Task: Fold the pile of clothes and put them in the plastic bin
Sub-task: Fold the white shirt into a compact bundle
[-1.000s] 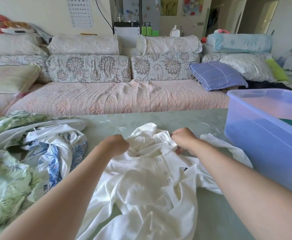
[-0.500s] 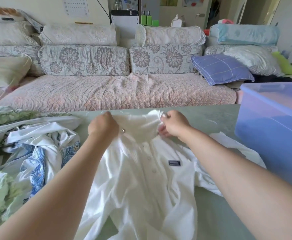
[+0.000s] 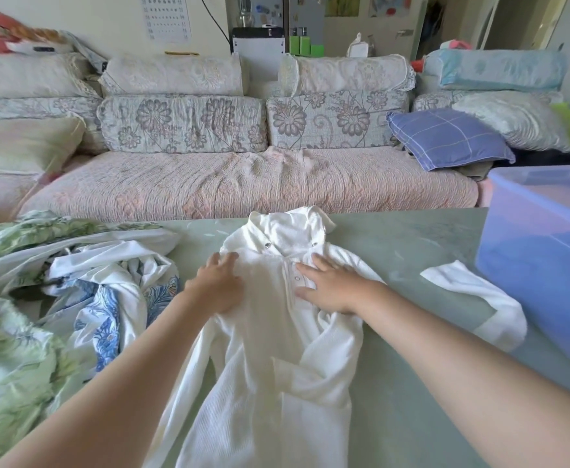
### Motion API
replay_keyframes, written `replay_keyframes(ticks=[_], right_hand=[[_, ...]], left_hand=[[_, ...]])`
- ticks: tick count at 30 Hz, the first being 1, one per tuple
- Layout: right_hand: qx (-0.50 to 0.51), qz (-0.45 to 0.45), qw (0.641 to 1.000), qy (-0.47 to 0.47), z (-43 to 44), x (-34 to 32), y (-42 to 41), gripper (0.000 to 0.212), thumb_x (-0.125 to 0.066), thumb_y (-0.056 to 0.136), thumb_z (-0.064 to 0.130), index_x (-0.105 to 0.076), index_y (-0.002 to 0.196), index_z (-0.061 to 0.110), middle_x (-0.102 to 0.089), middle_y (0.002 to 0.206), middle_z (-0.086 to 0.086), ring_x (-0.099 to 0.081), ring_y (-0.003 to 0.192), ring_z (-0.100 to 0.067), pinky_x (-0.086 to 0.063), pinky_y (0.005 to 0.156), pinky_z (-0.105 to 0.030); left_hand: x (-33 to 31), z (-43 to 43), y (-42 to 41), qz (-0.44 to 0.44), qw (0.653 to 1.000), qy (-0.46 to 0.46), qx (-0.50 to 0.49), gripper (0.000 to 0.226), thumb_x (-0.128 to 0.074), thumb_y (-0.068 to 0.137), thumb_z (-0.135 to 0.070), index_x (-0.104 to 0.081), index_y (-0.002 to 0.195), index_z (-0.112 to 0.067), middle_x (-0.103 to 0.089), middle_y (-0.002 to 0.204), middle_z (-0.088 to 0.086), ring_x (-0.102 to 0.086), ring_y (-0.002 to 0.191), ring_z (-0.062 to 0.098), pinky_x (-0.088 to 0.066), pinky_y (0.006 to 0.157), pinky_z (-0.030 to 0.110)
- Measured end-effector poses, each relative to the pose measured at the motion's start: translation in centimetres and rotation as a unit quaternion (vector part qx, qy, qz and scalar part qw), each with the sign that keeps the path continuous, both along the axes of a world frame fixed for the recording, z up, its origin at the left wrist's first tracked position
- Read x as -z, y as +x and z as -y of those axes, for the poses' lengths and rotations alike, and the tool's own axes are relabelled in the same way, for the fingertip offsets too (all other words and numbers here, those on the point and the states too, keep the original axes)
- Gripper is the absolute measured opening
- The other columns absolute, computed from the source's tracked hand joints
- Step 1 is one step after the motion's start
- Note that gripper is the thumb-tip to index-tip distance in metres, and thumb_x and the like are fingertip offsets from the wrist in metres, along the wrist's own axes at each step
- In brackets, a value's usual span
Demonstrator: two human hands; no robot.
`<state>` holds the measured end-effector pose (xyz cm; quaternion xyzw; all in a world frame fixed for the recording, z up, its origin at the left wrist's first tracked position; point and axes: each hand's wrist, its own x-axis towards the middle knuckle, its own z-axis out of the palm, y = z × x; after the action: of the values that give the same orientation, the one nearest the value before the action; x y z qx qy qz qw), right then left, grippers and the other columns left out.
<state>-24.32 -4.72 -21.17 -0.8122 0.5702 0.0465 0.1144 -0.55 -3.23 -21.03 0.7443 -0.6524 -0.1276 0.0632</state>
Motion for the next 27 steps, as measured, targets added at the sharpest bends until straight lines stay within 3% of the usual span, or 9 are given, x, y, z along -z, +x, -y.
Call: replay_keyframes(ticks=[4, 7, 8, 11, 15, 17, 22, 25, 27], right_hand=[[0.008, -0.026, 0.999, -0.027, -1.4, -0.9, 0.0, 0.072, -0.038, 0.098, 0.061, -0.007, 0.159, 0.037, 0.013, 0.166, -0.006, 0.01, 0.153, -0.025, 0.002, 0.123, -0.051], [-0.033, 0.009, 0.999, -0.034, -3.0, -2.2, 0.6, 0.073, -0.051, 0.094, 0.053, -0.019, 0.157, 0.036, 0.003, 0.168, -0.003, 0.001, 0.154, -0.02, -0.004, 0.123, -0.046], [-0.047, 0.022, 0.998, -0.023, -3.7, -2.5, 0.8, 0.072, -0.054, 0.093, 0.051, -0.023, 0.156, 0.037, -0.004, 0.168, 0.0, -0.006, 0.154, -0.019, -0.01, 0.123, -0.043], [-0.059, -0.009, 0.998, 0.036, -5.4, -3.0, 0.9, 0.071, -0.056, 0.092, 0.049, -0.026, 0.155, 0.04, -0.016, 0.165, 0.006, -0.027, 0.148, -0.021, -0.028, 0.117, -0.037], [-0.031, -0.071, 0.997, 0.02, -6.7, -3.5, 1.2, 0.071, -0.055, 0.09, 0.051, -0.028, 0.155, 0.037, -0.029, 0.16, 0.003, -0.038, 0.141, -0.025, -0.037, 0.11, -0.04], [-0.048, -0.071, 0.996, 0.011, -7.8, -4.3, 1.6, 0.067, -0.06, 0.089, 0.043, -0.037, 0.151, 0.032, -0.039, 0.152, 0.001, -0.042, 0.137, -0.025, -0.041, 0.107, -0.04], [-0.079, 0.041, 0.996, 0.004, -12.2, -6.3, 2.9, 0.061, -0.046, 0.088, 0.006, -0.051, 0.143, 0.032, -0.045, 0.149, 0.008, -0.041, 0.138, -0.016, -0.038, 0.107, -0.029], [-0.081, 0.084, 0.992, 0.049, -14.6, -6.8, 3.3, 0.054, -0.05, 0.091, 0.014, -0.052, 0.142, 0.031, -0.057, 0.137, 0.01, -0.055, 0.121, -0.012, -0.044, 0.091, -0.021], [-0.08, 0.059, 0.992, 0.077, -16.1, -6.8, 3.1, 0.059, -0.055, 0.09, 0.02, -0.045, 0.147, 0.031, -0.055, 0.14, 0.009, -0.055, 0.12, -0.012, -0.045, 0.086, -0.021]], left_hand=[[-0.9, -1.7, 1.1, 0.061, 0.996, 0.06, -0.036, 0.033, -0.034, 0.08, -0.03, -0.031, 0.113, -0.033, -0.031, 0.121, 0.005, -0.036, 0.109, 0.032, -0.038, 0.094, 0.043], [-1.9, -3.2, 2.0, 0.032, 0.999, 0.018, 0.0, 0.025, -0.046, 0.086, -0.017, -0.049, 0.11, -0.024, -0.05, 0.11, 0.009, -0.057, 0.089, 0.027, -0.045, 0.068, 0.028], [-2.3, -3.6, 2.4, 0.053, 0.998, -0.019, 0.016, 0.025, -0.047, 0.086, -0.012, -0.058, 0.106, -0.022, -0.057, 0.108, 0.009, -0.059, 0.086, 0.027, -0.044, 0.067, 0.027], [-3.3, -3.9, 4.8, 0.113, 0.986, -0.12, -0.02, 0.028, -0.052, 0.086, -0.002, -0.072, 0.103, -0.01, -0.057, 0.112, 0.014, -0.057, 0.101, 0.033, -0.05, 0.088, 0.036], [-4.0, -5.6, 5.6, 0.173, 0.985, -0.013, 0.015, 0.038, -0.053, 0.092, -0.015, -0.062, 0.128, -0.025, -0.045, 0.133, 0.01, -0.035, 0.128, 0.033, -0.04, 0.105, 0.045], [-4.6, -6.8, 4.6, 0.194, 0.978, -0.02, 0.072, 0.045, -0.053, 0.092, -0.015, -0.056, 0.133, -0.034, -0.042, 0.135, 0.007, -0.031, 0.131, 0.031, -0.033, 0.109, 0.047], [-6.5, -10.7, 1.1, 0.088, 0.983, -0.072, 0.146, 0.045, -0.047, 0.087, 0.002, -0.067, 0.106, -0.033, -0.052, 0.101, -0.009, -0.05, 0.107, 0.017, -0.045, 0.083, 0.031], [-6.8, -14.0, -0.2, 0.045, 0.984, -0.021, 0.171, 0.03, -0.046, 0.089, -0.012, -0.065, 0.083, -0.035, -0.055, 0.079, -0.016, -0.055, 0.078, 0.009, -0.045, 0.067, 0.024], [-6.7, -16.1, -0.3, 0.007, 0.98, 0.061, 0.187, 0.018, -0.051, 0.088, -0.02, -0.064, 0.084, -0.032, -0.065, 0.082, -0.012, -0.061, 0.077, 0.01, -0.047, 0.07, 0.024]])
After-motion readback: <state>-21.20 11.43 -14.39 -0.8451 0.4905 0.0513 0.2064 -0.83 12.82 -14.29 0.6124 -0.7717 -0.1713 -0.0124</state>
